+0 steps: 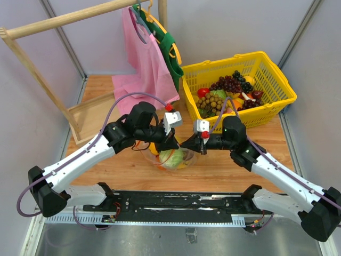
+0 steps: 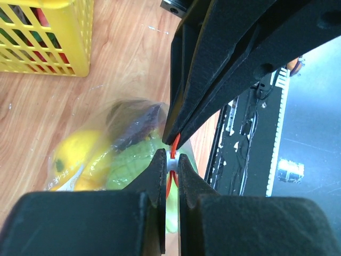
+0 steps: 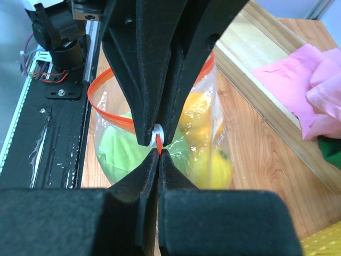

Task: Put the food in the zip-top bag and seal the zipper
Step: Zip the zipper food storage bag at the center of the board, then place the zipper food storage bag at the center of the board.

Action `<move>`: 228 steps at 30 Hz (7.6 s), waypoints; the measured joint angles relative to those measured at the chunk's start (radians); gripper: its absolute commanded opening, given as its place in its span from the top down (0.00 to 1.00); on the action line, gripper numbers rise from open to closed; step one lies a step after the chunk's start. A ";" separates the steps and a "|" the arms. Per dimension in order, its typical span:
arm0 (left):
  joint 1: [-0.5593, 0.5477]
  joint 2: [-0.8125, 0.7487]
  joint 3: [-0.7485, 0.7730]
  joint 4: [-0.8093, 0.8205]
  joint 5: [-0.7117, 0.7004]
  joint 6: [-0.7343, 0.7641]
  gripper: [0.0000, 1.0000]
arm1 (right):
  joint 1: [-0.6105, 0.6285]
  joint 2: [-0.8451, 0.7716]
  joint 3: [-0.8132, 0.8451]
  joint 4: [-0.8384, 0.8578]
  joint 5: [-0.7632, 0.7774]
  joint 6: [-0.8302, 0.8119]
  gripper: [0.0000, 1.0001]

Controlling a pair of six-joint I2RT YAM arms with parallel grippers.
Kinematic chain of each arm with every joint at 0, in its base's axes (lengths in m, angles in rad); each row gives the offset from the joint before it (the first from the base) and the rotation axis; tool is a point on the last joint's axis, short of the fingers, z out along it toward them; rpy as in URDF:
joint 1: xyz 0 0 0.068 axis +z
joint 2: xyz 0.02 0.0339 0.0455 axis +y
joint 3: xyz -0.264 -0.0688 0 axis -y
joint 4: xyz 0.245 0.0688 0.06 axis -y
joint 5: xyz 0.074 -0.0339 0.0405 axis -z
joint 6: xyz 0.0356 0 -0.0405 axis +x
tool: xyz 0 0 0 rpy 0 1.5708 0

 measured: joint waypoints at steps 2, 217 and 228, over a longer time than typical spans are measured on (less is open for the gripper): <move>0.000 -0.001 0.000 0.000 -0.008 -0.001 1.00 | 0.000 -0.023 -0.022 0.029 0.028 0.032 0.99; -0.118 -0.283 -0.110 -0.270 -0.982 -0.582 1.00 | 0.118 0.050 0.119 -0.188 0.623 -0.007 0.85; 0.061 -0.283 -0.207 -0.205 -1.052 -0.715 0.99 | 0.118 0.105 0.196 -0.160 0.715 0.051 0.29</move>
